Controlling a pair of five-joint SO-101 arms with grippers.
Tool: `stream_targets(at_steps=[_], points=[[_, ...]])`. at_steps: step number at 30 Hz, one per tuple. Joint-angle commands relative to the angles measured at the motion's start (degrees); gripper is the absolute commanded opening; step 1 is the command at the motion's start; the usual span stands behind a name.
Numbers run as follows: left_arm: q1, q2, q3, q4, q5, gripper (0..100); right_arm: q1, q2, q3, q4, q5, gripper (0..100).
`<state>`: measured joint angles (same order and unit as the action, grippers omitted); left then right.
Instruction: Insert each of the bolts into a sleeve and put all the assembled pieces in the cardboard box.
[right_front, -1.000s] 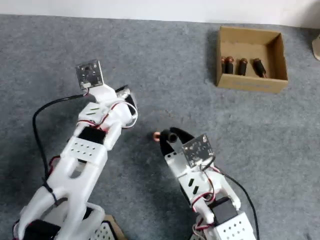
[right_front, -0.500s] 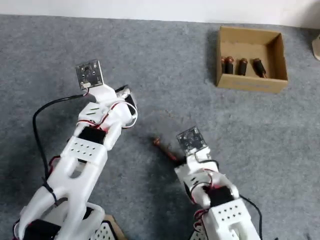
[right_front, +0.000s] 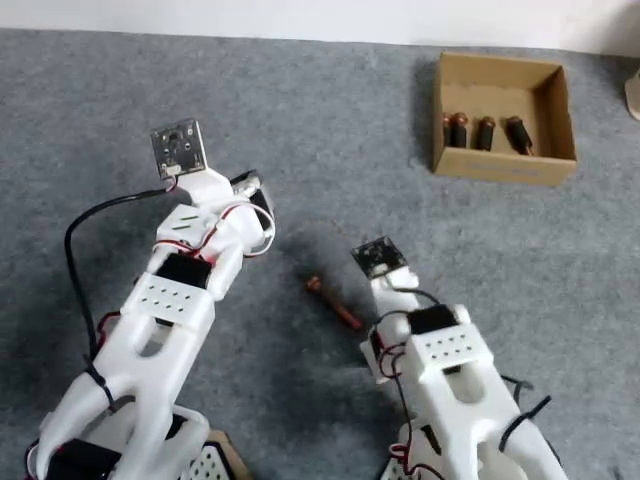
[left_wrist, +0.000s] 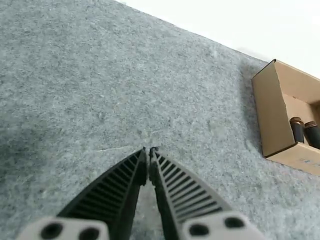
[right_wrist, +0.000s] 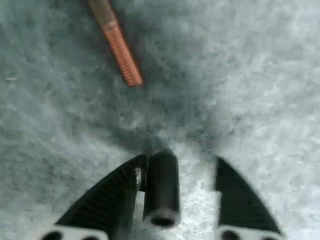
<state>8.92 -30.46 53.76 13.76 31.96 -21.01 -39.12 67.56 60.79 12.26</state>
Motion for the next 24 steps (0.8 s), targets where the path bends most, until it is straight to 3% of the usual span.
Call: stream_targets(at_steps=[1, 16, 21, 24], points=[[-0.48, -0.22, -1.36, 0.35, 0.18, 3, 0.48, -0.04, -5.32, 2.77, 0.62, 25.5], [-0.66, -0.22, -1.36, 0.35, 0.18, 3, 1.19, -1.54, -14.29, 18.59, 0.88, 25.5], [-0.48, -0.57, 0.22, 0.09, 0.18, 3, 1.36, -1.54, -14.20, 23.08, 8.18, 25.5], [-0.40, -0.57, 0.22, 0.09, 0.18, 3, 1.36, -1.54, -12.97, 23.87, 8.35, 25.5]])
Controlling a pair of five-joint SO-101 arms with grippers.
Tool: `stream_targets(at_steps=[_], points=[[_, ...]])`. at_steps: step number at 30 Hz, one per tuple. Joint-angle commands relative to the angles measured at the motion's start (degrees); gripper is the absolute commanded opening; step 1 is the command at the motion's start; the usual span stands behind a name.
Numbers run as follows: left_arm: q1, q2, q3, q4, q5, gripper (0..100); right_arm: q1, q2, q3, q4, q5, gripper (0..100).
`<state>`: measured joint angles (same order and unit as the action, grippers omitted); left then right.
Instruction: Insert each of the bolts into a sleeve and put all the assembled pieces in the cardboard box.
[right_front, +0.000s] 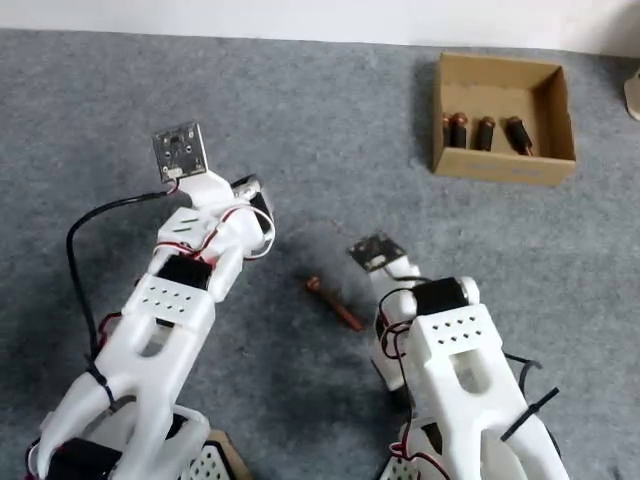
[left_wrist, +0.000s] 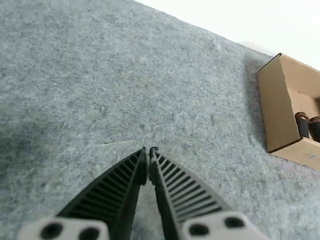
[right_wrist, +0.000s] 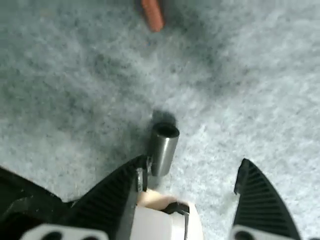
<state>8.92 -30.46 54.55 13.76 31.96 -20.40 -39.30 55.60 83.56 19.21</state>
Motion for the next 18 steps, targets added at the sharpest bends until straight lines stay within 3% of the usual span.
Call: stream_targets(at_steps=[1, 18], points=[[-0.40, -0.57, -0.57, 0.09, 0.18, 3, 0.75, -1.36, -0.31, 0.92, 1.41, 25.5], [-0.48, -0.57, -0.57, 0.09, 0.18, 3, 0.75, -1.36, 12.53, -8.84, 5.80, 25.2]])
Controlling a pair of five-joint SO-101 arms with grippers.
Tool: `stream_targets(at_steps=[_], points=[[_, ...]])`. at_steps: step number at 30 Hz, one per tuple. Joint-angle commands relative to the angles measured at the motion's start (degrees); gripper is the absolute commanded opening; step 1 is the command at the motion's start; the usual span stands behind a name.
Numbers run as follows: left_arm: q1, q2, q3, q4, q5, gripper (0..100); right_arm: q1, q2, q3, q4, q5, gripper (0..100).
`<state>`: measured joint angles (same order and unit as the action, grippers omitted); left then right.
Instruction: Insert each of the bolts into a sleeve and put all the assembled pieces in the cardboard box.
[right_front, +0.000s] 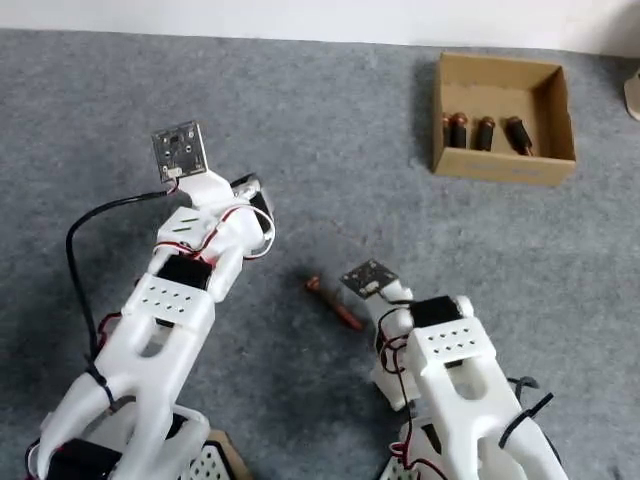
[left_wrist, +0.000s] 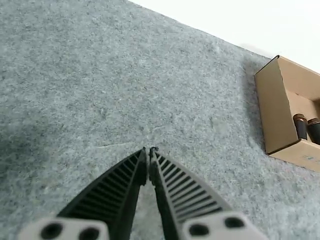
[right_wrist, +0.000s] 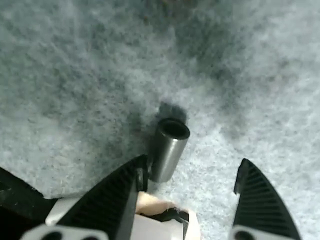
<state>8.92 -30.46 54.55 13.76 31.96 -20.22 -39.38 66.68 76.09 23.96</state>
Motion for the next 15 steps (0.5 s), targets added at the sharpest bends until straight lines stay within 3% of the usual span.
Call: stream_targets(at_steps=[1, 7, 15], points=[[-0.48, -0.57, -0.57, 0.09, 0.18, 3, 0.57, -1.27, 2.24, -1.36, 1.05, 23.5], [-0.57, -0.57, -0.57, 0.09, 0.18, 3, 0.31, -1.27, 3.38, -1.71, 1.14, 0.3], [-0.75, -0.57, -0.57, 0.09, 0.18, 3, 0.57, -1.27, 3.38, -1.80, 1.14, 0.4]])
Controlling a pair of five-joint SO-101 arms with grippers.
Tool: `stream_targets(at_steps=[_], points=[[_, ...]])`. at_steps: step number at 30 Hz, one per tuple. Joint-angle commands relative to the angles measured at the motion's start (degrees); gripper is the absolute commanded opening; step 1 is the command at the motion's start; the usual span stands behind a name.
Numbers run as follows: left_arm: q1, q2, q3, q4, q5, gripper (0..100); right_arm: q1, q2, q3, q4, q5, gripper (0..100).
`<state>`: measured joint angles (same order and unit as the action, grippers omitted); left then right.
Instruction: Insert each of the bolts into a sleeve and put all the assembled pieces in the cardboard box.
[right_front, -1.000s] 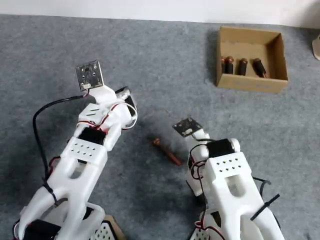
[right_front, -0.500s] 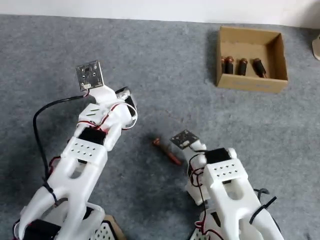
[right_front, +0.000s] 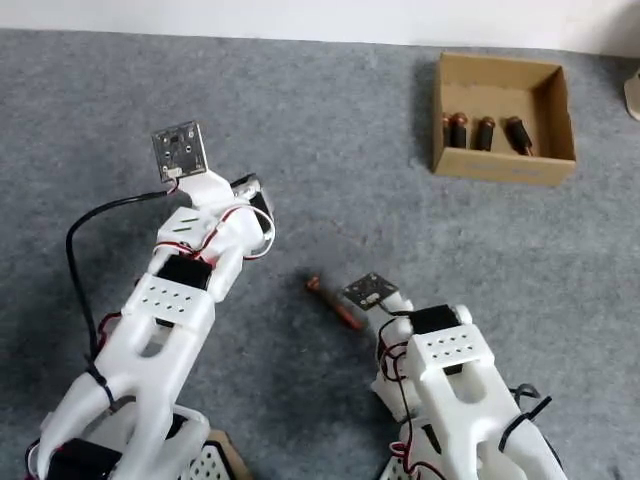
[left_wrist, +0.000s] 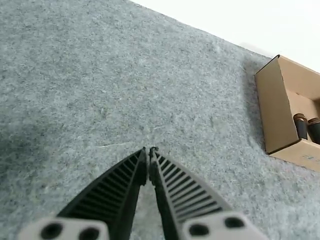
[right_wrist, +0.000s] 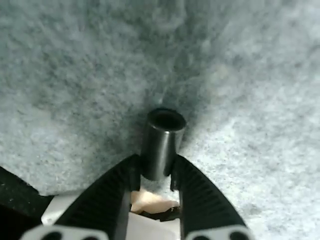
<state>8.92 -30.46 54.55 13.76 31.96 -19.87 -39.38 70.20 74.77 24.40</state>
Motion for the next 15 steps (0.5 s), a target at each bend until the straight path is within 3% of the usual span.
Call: stream_targets(at_steps=[1, 8, 15], points=[[-0.75, -0.57, -0.57, 0.09, 0.18, 3, 0.22, -1.27, -0.13, -0.48, 0.70, 0.4], [-0.84, -0.57, -0.48, 0.09, 0.18, 3, 0.31, -1.36, -1.27, -1.36, 0.53, 0.4], [-0.84, -0.57, -0.48, 0.09, 0.18, 3, 5.49, -1.36, -2.77, -12.35, 0.44, 0.4]])
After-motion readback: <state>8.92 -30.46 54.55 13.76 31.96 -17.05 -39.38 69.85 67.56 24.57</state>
